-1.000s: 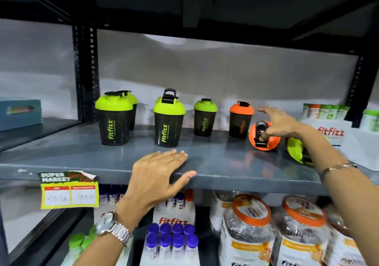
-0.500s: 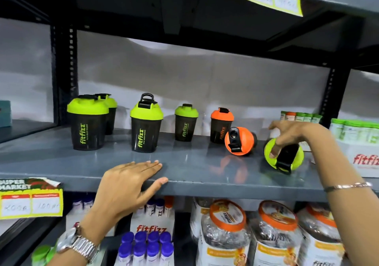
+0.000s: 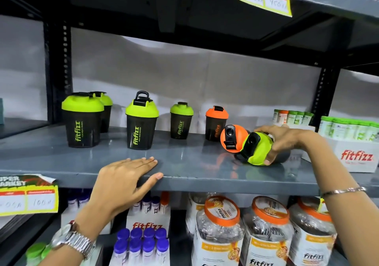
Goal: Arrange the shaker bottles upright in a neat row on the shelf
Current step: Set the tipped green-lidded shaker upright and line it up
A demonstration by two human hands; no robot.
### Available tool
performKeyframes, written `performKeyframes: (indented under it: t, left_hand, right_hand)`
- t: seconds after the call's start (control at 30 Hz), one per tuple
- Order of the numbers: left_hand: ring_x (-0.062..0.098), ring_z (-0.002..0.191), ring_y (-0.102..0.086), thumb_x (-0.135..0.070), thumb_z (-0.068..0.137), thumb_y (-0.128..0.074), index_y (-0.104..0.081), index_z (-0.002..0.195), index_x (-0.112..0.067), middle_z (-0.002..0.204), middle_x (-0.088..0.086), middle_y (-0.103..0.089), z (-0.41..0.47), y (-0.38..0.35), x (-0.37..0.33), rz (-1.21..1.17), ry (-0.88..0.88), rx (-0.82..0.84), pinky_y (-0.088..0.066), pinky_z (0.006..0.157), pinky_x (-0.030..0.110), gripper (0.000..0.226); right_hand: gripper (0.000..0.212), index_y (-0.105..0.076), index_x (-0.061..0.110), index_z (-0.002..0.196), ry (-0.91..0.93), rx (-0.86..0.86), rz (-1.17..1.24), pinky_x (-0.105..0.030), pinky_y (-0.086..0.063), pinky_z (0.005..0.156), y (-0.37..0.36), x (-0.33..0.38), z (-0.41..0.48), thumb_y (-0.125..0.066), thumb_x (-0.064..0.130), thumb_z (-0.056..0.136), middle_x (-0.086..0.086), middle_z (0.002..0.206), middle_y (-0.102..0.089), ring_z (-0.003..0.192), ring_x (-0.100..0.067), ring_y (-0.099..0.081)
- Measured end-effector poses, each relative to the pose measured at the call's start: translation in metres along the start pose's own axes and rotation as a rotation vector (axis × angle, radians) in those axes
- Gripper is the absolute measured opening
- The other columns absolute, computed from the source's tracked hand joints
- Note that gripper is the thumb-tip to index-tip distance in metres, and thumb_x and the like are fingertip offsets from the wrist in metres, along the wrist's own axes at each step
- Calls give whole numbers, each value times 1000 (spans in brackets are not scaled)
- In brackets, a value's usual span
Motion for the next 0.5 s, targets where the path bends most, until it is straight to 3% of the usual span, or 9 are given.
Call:
performKeyframes:
  t: [0.27,0.5]
  left_hand:
    - [10,94,-68,-61,90,-21,-73,101,-25,99,-6,-73,0,0,0,-3,-2,16,-53,80,30,64]
    - [10,94,-68,-60,89,-27,-73,100,-25,101,-6,-73,0,0,1,-21,-6,30,-52,80,28,59]
  right_hand:
    - [88,-45,23,129,88,-231,-146,-35,-39,99,2,14,-9,-87,37,54,-9,126,-53,115,-28,-47]
    - [73,-54,21,112,239,-325,244,-37,-48,89,17,73,-13,-87,44,51,0,108,-63,100,-21,-60]
Point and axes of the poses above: each hand's wrist, its own z-axis towards the middle knuckle, its own y-axis out of the back of the hand, x = y × z, the point moved 5 cm from there along z, towards the middle knuckle
